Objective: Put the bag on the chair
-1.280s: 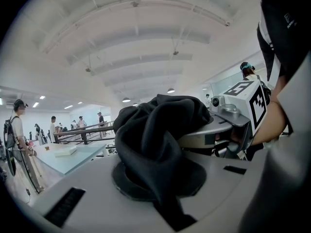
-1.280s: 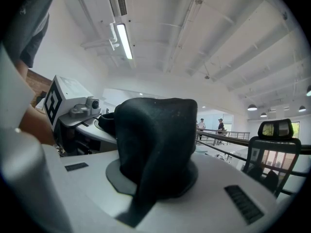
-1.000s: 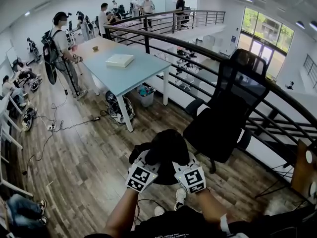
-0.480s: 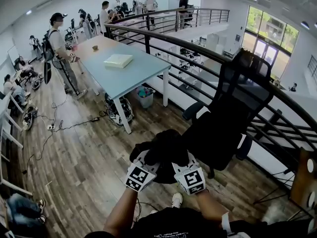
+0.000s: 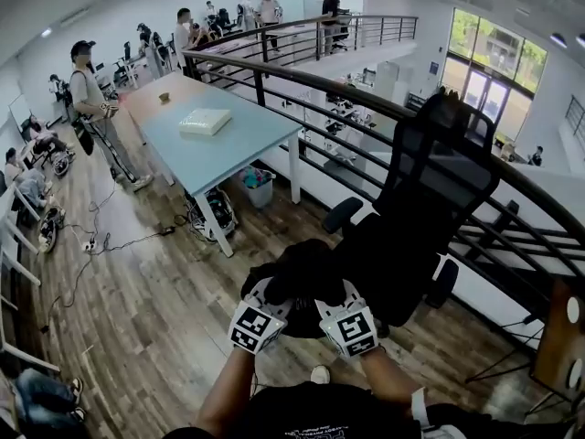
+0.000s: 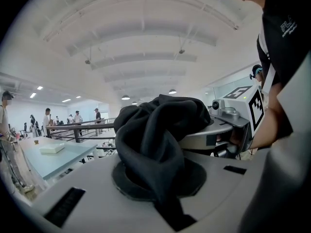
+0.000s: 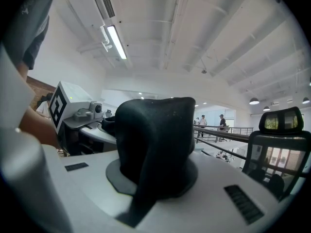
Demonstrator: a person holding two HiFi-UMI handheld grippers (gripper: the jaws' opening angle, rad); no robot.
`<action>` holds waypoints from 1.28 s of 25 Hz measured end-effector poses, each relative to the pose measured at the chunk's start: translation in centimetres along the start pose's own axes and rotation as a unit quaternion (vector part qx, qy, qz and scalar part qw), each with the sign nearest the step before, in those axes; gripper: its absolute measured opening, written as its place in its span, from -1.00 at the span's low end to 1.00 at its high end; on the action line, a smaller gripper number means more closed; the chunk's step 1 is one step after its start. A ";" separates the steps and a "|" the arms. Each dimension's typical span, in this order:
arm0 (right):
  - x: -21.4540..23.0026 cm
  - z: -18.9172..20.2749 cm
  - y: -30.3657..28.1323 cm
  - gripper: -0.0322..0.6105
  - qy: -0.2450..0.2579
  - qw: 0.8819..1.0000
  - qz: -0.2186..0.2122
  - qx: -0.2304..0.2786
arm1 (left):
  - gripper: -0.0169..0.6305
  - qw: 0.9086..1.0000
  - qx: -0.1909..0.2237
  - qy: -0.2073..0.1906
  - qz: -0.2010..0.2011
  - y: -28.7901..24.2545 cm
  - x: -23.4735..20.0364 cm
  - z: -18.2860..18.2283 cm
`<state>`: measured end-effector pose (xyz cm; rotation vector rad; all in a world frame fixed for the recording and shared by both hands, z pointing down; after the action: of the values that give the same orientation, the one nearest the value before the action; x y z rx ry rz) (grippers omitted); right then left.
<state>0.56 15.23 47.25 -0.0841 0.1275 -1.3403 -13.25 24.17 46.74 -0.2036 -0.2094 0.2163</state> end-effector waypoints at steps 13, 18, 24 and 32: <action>4.7 -0.1 -1.1 -0.79 -0.009 0.999 0.038 -0.004 | -0.81 0.999 0.018 -0.018 0.035 -5.7 -2.2 -0.6; 5.7 -0.1 -3.5 -0.79 -0.007 0.998 0.063 -0.001 | -0.81 0.998 0.021 -0.015 0.050 -7.4 -4.8 -0.3; 6.9 0.1 -6.6 -0.79 -0.017 0.995 0.096 -0.004 | -0.81 0.995 0.016 -0.036 0.091 -9.8 -8.4 0.2; 8.2 -0.4 -9.6 -0.79 -0.019 0.991 0.135 -0.008 | -0.81 0.989 0.028 -0.054 0.132 -12.4 -12.2 0.3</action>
<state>-6.91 5.05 47.76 -0.1022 0.1140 -1.0663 -22.65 9.53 47.57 -0.1644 -0.2841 0.4967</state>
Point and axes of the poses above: the fingertips, and each gripper's own axes: y backward along the fingers, x to its right, z out of its underside, the point moved 10 cm from there along y, backward along the fingers, and after that the axes turned 6 degrees about -y, right-handed, at the moved point
